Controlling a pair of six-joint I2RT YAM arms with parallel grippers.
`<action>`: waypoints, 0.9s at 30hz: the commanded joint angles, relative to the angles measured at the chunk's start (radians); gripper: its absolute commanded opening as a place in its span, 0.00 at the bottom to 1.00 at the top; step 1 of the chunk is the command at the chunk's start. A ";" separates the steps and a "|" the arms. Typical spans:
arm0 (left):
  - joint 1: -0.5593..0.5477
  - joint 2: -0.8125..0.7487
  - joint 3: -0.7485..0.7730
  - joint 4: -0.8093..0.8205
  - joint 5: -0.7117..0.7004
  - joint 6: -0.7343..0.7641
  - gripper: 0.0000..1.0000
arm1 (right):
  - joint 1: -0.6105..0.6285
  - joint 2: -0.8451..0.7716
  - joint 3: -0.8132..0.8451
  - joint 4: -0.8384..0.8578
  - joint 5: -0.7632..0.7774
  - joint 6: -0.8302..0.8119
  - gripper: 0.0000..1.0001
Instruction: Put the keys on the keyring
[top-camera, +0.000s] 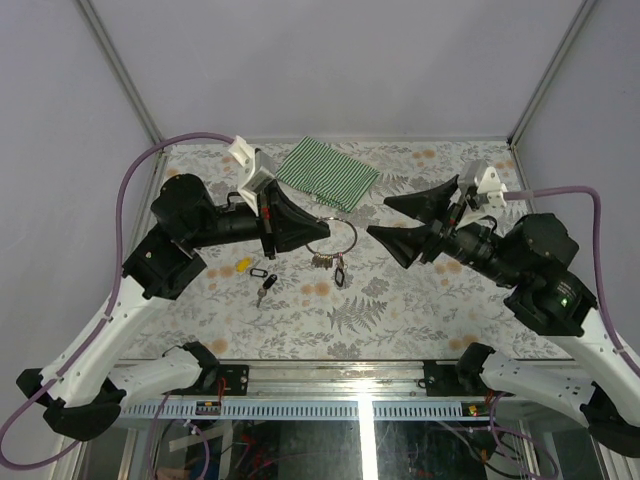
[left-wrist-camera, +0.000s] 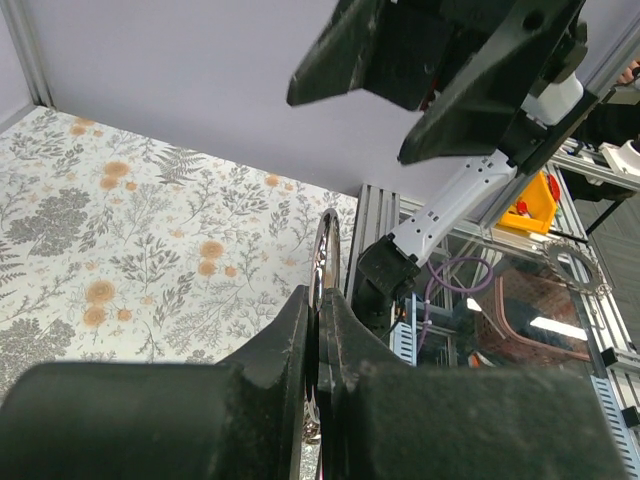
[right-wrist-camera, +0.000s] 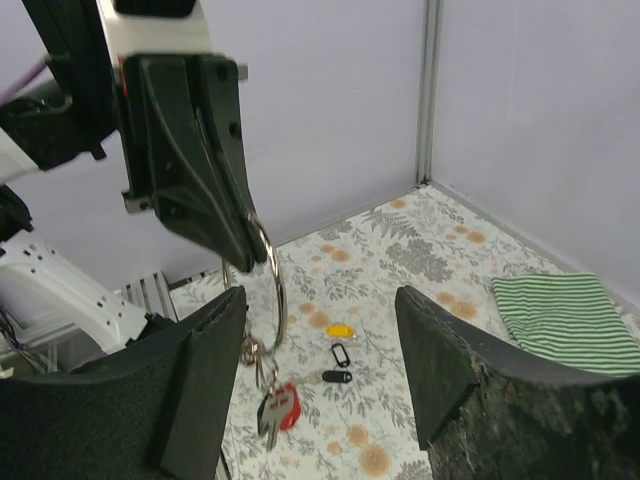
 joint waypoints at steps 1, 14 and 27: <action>-0.018 -0.002 -0.010 0.022 0.017 0.018 0.00 | 0.007 0.082 0.104 -0.054 -0.022 0.033 0.68; -0.026 0.002 -0.006 0.026 -0.005 0.031 0.00 | 0.006 0.169 0.079 -0.060 -0.116 0.051 0.49; -0.027 0.028 0.055 0.031 -0.026 -0.021 0.00 | 0.007 0.211 0.072 0.035 0.023 0.145 0.00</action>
